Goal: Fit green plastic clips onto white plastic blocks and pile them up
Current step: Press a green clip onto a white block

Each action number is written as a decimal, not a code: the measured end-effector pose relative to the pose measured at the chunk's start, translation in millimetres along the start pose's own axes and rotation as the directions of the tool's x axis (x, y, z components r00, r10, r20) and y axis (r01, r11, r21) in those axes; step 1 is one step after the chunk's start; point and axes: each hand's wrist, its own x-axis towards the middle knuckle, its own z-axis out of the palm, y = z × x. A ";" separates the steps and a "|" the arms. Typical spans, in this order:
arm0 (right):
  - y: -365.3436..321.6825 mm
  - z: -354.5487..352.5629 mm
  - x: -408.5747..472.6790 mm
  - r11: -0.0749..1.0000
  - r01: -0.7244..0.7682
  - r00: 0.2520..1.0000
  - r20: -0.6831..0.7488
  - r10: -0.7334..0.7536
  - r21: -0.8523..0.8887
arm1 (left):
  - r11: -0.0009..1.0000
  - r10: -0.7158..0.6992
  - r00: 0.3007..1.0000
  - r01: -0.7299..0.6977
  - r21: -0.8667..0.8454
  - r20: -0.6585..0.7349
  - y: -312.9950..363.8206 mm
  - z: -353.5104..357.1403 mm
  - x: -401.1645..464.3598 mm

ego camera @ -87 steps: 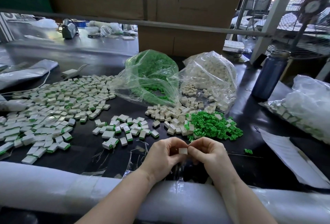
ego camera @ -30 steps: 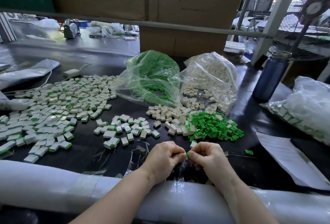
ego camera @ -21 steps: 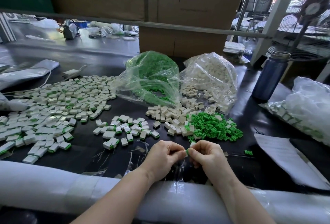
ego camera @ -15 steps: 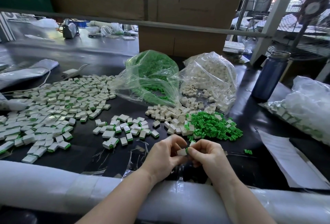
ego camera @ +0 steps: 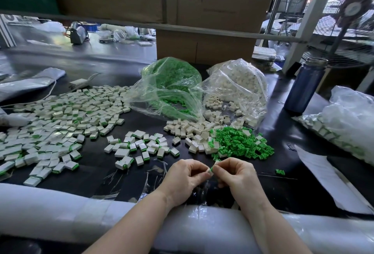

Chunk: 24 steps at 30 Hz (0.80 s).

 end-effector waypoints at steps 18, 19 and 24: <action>-2.0 2.0 -1.9 0.995 -0.009 0.996 0.084 0.017 -0.096 | 0.975 0.081 0.997 -0.079 0.209 -0.003 -0.1 1.5 -0.3; -2.1 2.2 -1.6 0.997 -0.008 0.996 0.085 0.016 -0.083 | 0.979 0.076 0.997 -0.071 0.190 -0.017 0.0 0.9 -0.6; -2.2 0.7 -1.1 1.000 -0.012 0.998 0.057 0.012 0.006 | 0.999 0.026 0.999 -0.025 0.027 -0.046 3.4 0.8 -1.0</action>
